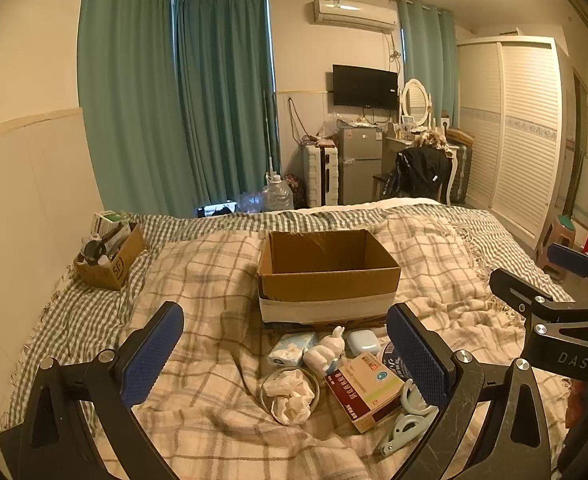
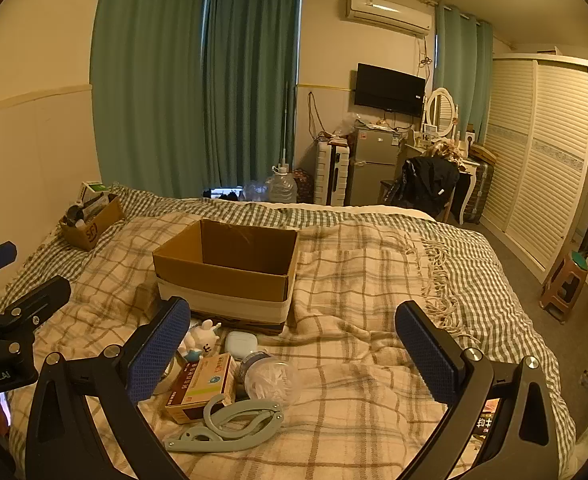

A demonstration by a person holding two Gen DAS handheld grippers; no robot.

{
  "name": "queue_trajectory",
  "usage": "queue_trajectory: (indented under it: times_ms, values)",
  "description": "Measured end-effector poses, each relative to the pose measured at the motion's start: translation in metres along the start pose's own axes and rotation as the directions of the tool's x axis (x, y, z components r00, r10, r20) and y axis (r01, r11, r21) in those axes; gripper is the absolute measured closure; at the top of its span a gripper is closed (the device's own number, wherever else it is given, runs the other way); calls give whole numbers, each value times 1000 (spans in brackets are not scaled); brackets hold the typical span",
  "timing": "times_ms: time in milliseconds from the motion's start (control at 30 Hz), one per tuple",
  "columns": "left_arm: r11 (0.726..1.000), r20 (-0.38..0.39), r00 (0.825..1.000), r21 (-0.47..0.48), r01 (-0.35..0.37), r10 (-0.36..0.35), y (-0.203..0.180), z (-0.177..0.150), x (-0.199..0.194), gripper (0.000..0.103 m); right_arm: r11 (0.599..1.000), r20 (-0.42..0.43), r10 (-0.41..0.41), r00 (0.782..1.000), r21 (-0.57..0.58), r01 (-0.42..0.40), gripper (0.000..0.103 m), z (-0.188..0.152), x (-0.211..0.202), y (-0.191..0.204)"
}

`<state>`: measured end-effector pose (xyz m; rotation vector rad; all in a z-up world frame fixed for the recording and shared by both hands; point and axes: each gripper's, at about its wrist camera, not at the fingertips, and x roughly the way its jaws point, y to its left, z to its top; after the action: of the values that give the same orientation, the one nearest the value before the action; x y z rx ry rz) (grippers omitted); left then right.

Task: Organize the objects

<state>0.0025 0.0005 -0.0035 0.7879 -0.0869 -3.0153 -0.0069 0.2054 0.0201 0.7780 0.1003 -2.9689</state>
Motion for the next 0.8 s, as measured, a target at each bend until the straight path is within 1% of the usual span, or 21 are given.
queue_trajectory:
  times_ms: [800]
  values:
    - [1000,-4,1000,0,-2,2,3,-2,0,0,1000,-8,15,1000,-18,-15,0,0,1,7]
